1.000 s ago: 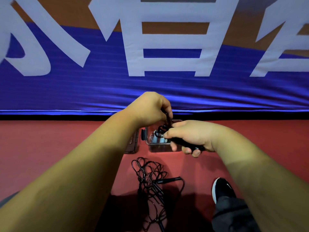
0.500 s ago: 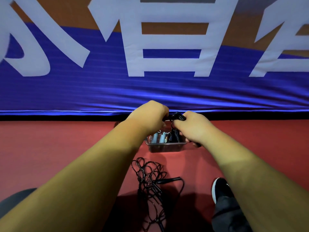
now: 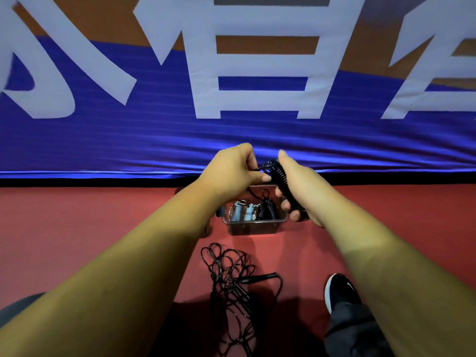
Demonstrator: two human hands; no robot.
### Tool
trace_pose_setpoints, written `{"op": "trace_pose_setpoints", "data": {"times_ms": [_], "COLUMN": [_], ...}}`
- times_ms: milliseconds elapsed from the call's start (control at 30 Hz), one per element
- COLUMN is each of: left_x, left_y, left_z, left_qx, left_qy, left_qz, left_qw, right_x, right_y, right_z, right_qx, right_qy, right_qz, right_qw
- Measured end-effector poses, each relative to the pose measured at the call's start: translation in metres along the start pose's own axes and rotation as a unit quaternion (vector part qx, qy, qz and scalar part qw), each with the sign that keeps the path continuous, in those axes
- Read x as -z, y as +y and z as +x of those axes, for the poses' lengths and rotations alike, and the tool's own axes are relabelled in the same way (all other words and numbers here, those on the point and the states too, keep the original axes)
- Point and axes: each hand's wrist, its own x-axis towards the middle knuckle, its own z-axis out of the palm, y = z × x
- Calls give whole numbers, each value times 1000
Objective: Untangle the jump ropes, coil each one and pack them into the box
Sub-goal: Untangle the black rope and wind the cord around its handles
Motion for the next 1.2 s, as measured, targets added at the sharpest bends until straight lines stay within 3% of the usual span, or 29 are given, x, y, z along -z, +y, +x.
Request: {"op": "trace_pose_setpoints", "data": {"times_ms": [67, 200, 367, 600, 800, 933, 1200], "left_x": [2, 9, 10, 17, 18, 12, 11], "left_y": [7, 11, 0, -13, -16, -27, -26], "left_z": [-5, -9, -5, -3, -9, -4, -6], "left_qx": [5, 9, 115, 89, 115, 130, 130], "left_qy": [-20, -132, -241, -227, -186, -178, -167], "left_qz": [-83, -248, -355, -338, -210, -131, -78], "left_qw": [996, 960, 896, 909, 953, 966, 974], "right_x": [2, 5, 8, 10, 2, -7, -10], "right_y": [0, -4, -6, -9, -6, -4, -5], "right_z": [0, -1, -7, -9, -12, -14, -22], "right_qx": [8, 41, 98, 98, 97, 86, 36], "right_qy": [-7, -19, -15, -15, -35, -79, -195], "right_qz": [10, 36, 23, 6, -17, -1, 4], "right_qw": [1000, 998, 995, 995, 995, 993, 980]}}
